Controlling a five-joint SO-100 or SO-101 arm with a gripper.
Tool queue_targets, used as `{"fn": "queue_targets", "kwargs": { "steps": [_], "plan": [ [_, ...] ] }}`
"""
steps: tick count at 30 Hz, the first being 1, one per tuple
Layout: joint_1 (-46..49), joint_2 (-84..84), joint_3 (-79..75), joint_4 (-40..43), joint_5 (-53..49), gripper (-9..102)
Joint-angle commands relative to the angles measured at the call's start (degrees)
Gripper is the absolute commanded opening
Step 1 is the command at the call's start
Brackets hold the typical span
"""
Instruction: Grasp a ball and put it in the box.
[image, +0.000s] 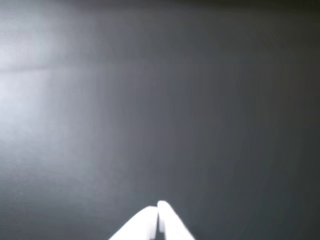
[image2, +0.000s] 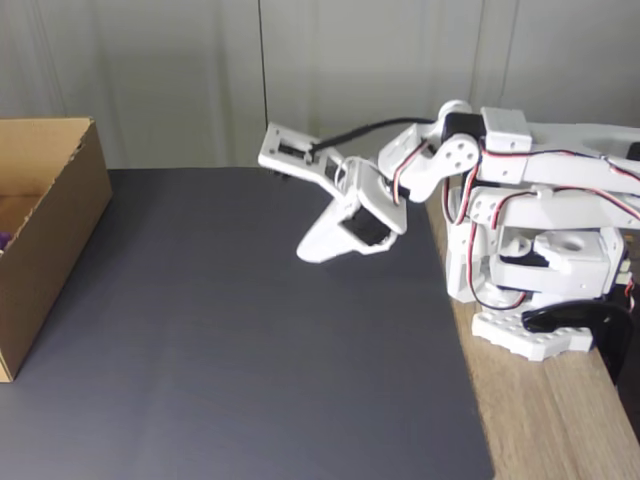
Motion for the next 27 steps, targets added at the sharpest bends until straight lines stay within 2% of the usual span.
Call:
{"fn": "queue_targets", "kwargs": {
  "steps": [1,4,12,19,27],
  "plan": [
    [1.67,0.18,-0.18,2.55,2.55,0],
    [2.81,0.18,-0.18,5.62,7.73,0],
    [1.23,0.26,-0.18,12.04,3.78,0],
    [0.62,0.26,-0.18,23.47,4.66,0],
    [-1.14,0.35,-0.18,24.70,3.16,0]
  ]
}}
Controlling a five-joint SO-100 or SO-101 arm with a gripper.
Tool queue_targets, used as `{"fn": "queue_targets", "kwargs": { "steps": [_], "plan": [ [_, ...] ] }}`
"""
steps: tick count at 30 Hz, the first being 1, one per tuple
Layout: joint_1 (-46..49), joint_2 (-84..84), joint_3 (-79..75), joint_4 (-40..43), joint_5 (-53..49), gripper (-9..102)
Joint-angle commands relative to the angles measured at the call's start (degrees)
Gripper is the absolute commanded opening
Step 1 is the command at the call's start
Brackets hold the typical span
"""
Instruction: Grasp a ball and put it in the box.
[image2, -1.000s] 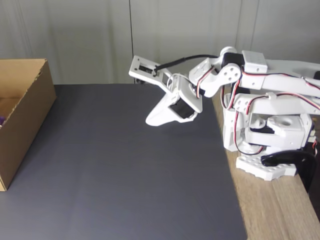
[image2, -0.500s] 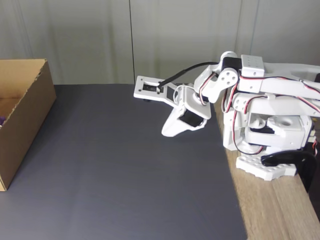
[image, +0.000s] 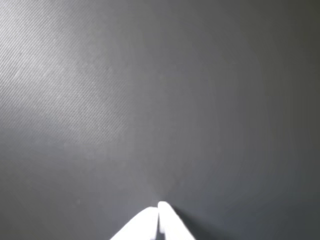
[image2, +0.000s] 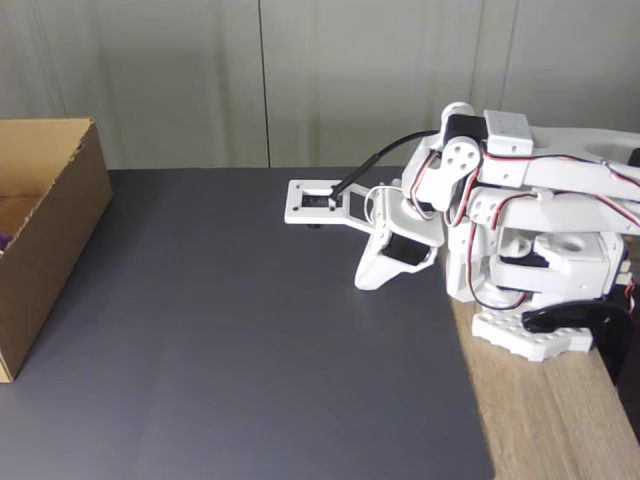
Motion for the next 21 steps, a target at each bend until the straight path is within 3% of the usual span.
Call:
{"fn": "queue_targets", "kwargs": {
  "steps": [1,21],
  "plan": [
    [-0.53,-0.44,-0.09,0.70,-1.49,0],
    [-0.53,-0.44,-0.09,1.23,-4.31,0]
  ]
}}
